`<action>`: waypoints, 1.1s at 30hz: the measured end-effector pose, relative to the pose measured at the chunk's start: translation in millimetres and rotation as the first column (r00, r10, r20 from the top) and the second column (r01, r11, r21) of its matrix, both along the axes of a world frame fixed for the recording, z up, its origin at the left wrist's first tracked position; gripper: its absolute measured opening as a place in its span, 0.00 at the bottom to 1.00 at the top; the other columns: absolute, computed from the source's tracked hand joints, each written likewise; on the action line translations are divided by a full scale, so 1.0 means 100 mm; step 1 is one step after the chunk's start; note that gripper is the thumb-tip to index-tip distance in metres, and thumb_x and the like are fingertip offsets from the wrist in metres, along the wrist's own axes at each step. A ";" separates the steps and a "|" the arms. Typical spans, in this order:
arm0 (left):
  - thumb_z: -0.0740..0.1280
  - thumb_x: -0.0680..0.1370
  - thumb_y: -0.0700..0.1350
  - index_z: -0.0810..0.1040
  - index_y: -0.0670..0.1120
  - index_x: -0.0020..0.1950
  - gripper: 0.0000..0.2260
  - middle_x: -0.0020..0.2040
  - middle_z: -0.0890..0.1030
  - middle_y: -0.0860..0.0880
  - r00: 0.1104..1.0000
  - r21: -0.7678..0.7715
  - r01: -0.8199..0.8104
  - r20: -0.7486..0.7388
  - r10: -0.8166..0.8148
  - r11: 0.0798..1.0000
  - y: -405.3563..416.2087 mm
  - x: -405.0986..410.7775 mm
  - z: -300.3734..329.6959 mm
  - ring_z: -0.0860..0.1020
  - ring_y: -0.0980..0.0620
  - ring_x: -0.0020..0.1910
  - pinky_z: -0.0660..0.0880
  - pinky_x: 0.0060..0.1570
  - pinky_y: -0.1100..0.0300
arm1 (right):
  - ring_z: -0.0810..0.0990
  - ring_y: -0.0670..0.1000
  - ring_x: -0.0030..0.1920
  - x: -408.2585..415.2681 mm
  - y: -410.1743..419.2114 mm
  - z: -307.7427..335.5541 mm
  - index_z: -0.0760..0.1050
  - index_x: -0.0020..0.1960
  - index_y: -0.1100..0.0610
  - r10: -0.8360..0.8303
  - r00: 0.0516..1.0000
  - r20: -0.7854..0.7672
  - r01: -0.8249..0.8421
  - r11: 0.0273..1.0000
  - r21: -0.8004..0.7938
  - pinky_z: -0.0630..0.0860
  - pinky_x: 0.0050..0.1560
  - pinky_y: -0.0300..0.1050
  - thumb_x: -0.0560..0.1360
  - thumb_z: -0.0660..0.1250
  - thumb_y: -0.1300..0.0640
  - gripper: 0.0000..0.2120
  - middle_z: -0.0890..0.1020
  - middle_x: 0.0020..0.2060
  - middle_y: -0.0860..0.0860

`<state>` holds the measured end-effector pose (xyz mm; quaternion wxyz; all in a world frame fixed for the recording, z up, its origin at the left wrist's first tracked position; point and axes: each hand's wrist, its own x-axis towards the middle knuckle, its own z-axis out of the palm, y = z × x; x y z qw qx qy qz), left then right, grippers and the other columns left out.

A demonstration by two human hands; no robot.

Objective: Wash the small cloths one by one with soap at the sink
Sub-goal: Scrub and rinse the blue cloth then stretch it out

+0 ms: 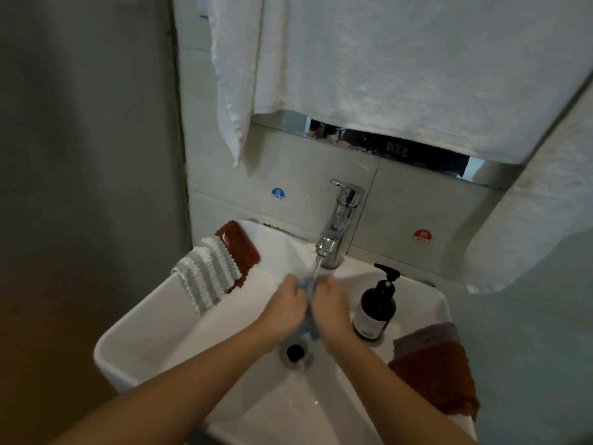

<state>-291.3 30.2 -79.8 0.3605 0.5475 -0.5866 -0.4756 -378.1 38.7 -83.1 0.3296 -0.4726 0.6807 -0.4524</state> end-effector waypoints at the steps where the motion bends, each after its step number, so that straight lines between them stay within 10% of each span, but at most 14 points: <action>1: 0.55 0.84 0.43 0.69 0.47 0.52 0.05 0.46 0.77 0.46 0.998 0.019 0.061 -0.027 -0.061 0.998 0.05 -0.05 0.00 0.76 0.53 0.44 0.74 0.40 0.60 | 0.77 0.58 0.50 -0.01 -0.04 0.01 0.70 0.48 0.56 -0.104 0.993 0.055 0.105 0.994 -0.020 0.76 0.55 0.55 0.83 0.53 0.56 0.10 0.77 0.47 0.57; 7: 0.56 0.83 0.44 0.70 0.44 0.49 0.07 0.43 0.76 0.45 0.999 -0.063 -0.027 0.033 0.029 0.998 -0.23 0.15 -0.06 0.76 0.49 0.43 0.74 0.44 0.54 | 0.79 0.53 0.43 0.08 0.17 0.05 0.71 0.42 0.56 0.187 0.981 0.043 -0.191 0.974 0.121 0.76 0.44 0.45 0.83 0.54 0.56 0.13 0.78 0.40 0.54; 15: 0.66 0.79 0.49 0.71 0.47 0.60 0.12 0.55 0.76 0.47 0.915 -0.005 0.070 0.399 -0.062 0.998 -0.45 0.29 0.07 0.76 0.47 0.54 0.76 0.55 0.51 | 0.83 0.51 0.40 -0.28 0.14 0.10 0.74 0.48 0.57 0.041 0.984 0.174 -0.042 0.999 0.002 0.79 0.36 0.41 0.80 0.63 0.50 0.10 0.82 0.42 0.55; 19: 0.63 0.81 0.40 0.73 0.48 0.64 0.13 0.59 0.76 0.49 0.973 -0.241 0.087 0.231 -0.030 0.967 -0.42 0.22 0.52 0.75 0.52 0.56 0.70 0.52 0.60 | 0.82 0.51 0.47 -0.25 0.15 0.06 0.76 0.48 0.55 0.056 0.988 0.144 -0.061 0.998 0.026 0.81 0.50 0.48 0.80 0.64 0.48 0.10 0.82 0.45 0.53; 25: 0.58 0.79 0.31 0.74 0.54 0.59 0.19 0.56 0.75 0.53 0.989 -0.419 0.146 0.040 -0.143 0.896 -0.35 0.04 1.00 0.74 0.57 0.55 0.72 0.40 0.72 | 0.82 0.49 0.44 -0.18 0.21 0.10 0.75 0.48 0.54 0.036 0.978 0.206 -0.049 0.997 0.059 0.78 0.43 0.42 0.81 0.62 0.49 0.10 0.82 0.44 0.52; 33: 0.57 0.74 0.25 0.64 0.56 0.68 0.32 0.54 0.74 0.50 0.993 -0.471 0.068 -0.051 -0.104 0.879 -0.35 -0.07 1.27 0.75 0.53 0.54 0.75 0.44 0.63 | 0.81 0.54 0.44 -0.13 0.25 0.09 0.73 0.54 0.66 0.045 0.977 0.209 -0.059 0.996 0.063 0.79 0.53 0.56 0.81 0.62 0.48 0.18 0.80 0.51 0.64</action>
